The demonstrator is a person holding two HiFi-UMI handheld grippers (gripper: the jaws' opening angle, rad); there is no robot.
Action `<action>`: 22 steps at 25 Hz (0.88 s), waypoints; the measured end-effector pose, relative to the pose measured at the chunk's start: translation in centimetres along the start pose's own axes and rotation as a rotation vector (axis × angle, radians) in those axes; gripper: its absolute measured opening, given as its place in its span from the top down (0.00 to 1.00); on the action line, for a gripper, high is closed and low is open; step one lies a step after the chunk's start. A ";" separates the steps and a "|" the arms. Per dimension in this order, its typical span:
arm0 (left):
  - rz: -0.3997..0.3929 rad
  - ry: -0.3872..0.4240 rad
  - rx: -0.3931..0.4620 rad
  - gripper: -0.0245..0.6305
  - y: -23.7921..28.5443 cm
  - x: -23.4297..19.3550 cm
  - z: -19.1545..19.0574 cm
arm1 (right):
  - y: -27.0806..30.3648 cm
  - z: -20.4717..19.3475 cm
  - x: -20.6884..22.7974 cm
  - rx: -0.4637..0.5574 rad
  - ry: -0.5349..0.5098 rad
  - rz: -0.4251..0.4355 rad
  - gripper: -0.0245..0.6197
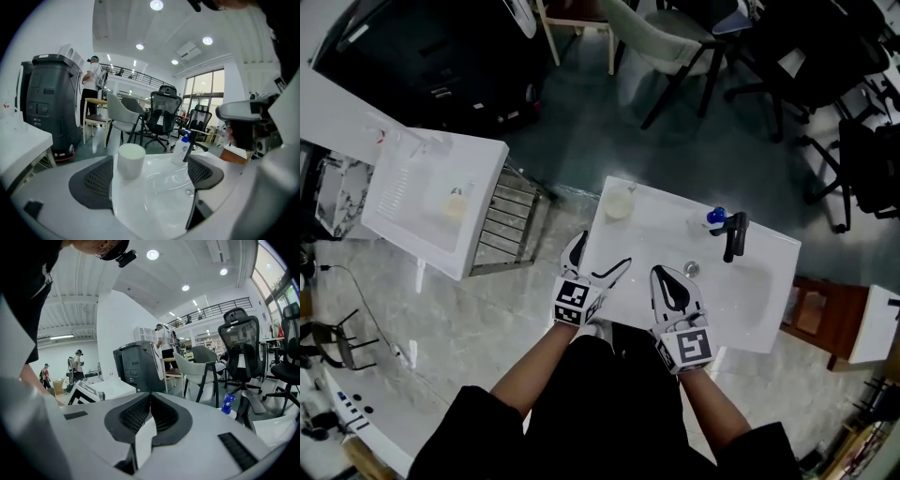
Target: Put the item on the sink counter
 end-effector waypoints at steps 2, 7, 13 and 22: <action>-0.006 -0.004 0.039 0.21 -2.0 1.7 1.3 | -1.5 0.5 -1.0 -0.002 0.002 -0.014 0.91; -0.007 0.034 0.104 0.21 -7.5 5.7 4.5 | -5.5 1.9 -3.9 0.038 -0.009 -0.068 0.91; -0.076 0.015 0.152 0.23 -13.5 9.8 4.9 | -9.4 2.6 -7.6 0.074 -0.017 -0.079 0.91; -0.096 0.047 0.210 0.82 -21.5 14.7 6.3 | -14.8 3.4 -11.3 0.107 0.008 -0.123 0.91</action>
Point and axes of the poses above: the fingertips, and each gripper's own axes: y forward along the fingers, x to its right, z out of its top, the point moved 3 cm from there along -y, backward along the fingers, and after that the axes turned 15 degrees about -z, right-handed, at the moved point
